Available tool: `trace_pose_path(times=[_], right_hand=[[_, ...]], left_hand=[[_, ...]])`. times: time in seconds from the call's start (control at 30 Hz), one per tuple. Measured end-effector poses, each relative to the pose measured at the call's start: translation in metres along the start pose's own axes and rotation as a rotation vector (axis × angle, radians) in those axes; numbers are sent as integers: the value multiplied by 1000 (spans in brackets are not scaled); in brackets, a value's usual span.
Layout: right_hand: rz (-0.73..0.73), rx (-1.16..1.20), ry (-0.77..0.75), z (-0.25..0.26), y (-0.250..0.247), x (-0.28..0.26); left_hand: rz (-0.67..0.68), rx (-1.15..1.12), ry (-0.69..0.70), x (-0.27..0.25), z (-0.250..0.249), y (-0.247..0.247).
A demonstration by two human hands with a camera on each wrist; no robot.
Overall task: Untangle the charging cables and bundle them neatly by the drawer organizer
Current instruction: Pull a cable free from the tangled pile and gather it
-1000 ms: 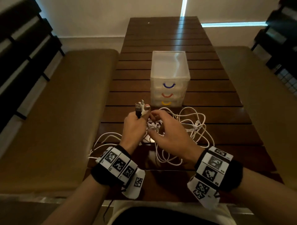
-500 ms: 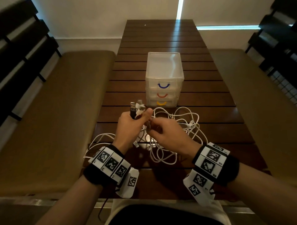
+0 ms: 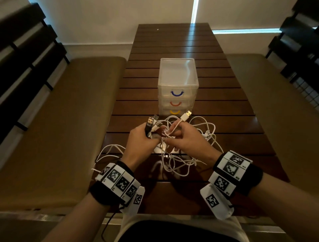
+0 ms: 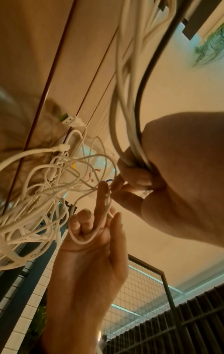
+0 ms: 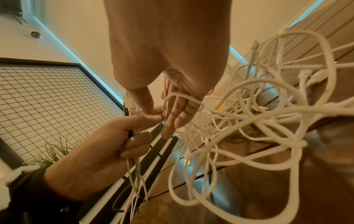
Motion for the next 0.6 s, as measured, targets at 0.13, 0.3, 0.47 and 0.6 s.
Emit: trace_pose_path(times=[0.13, 0.3, 0.47, 0.6], right_hand=[[57, 22, -26, -3, 1, 2], [49, -65, -4, -13, -8, 5], [14, -175, -76, -8, -14, 8], [53, -255, -141, 0, -5, 7]], left_hand=[[-58, 142, 133, -2, -9, -2], [-113, 195, 200, -5, -13, -6], [-17, 237, 283, -6, -18, 2], [-43, 296, 281, -6, -16, 3]])
Point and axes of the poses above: each hand's wrist, its own x-axis towards the middle knuckle, its own y-axis out of the palm, z = x × y, the point moved 6 cm from there along x, towards the middle knuckle, and after that the axes turned 1 degree about -x, right-handed, at the moved point
